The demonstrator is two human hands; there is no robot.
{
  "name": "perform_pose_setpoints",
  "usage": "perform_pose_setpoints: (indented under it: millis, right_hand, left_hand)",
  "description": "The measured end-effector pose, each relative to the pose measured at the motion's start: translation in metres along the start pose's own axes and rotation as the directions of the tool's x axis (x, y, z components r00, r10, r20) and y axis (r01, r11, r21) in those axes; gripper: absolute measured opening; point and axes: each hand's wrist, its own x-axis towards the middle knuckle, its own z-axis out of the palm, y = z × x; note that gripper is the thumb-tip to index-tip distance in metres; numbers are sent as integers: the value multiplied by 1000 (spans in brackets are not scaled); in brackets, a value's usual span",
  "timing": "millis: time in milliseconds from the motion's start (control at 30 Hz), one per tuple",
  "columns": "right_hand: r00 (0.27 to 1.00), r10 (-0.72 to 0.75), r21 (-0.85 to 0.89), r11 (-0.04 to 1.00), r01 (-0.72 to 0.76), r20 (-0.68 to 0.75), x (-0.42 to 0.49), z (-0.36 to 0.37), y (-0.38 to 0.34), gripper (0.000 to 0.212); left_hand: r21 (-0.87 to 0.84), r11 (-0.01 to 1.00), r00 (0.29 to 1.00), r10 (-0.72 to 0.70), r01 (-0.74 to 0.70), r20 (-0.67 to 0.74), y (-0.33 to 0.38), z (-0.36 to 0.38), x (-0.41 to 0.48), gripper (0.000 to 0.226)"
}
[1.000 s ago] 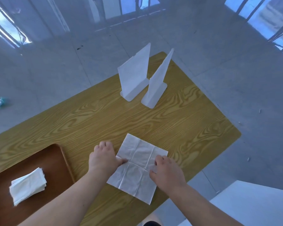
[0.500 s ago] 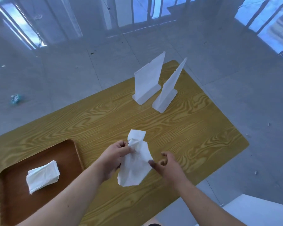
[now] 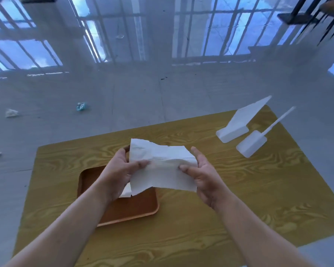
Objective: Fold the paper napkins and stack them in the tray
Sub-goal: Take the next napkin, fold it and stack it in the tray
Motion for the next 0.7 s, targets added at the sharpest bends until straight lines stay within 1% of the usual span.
perform_pose_setpoints:
  millis: [33,67,100,133,233,333,400,500,567,633,700]
  right_hand:
    - [1000,-29,-31,999,29,-8,1,3,-4,96]
    - [999,-51,-49,997,52,10,3,22,-6,101]
    - [997,-73,-60,995,74,18,5,40,-9,103]
    - [995,-101,-75,992,101,9,6,39,-12,103]
    - [989,-134,-141,980,141,57,11,62,-15,102]
    - [988,-136,-201,968,148,74,9,83,-19,101]
    - [992,-110,-198,973,122,67,10,90,-22,92]
    - [995,-81,-184,979,90,52,11,95,-21,63]
    - [995,-88,-165,982,93,36,12,94,-19,45]
    - [995,-93,-139,986,95,19,11,90,-18,43]
    - [996,-92,-123,988,93,14,10,84,-16,47]
  left_hand:
    - [42,999,999,31,-30,-14,3,-5,-1,99]
    - [71,996,997,63,-59,-47,9,-24,-9,106]
    - [87,992,993,97,-91,-65,14,-40,-15,109]
    - [95,989,991,116,-110,-63,16,-39,-14,110]
    - [123,977,980,185,-174,-79,22,-57,-20,101]
    - [200,960,974,214,-195,-78,27,-75,-28,93]
    - [202,962,979,196,-183,-48,31,-80,-32,86]
    - [102,979,984,177,-174,-15,35,-81,-35,75]
    - [111,976,980,192,-187,-41,36,-82,-36,68]
    - [126,973,975,206,-195,-85,36,-83,-37,59]
    - [147,969,969,217,-199,-118,34,-83,-36,50]
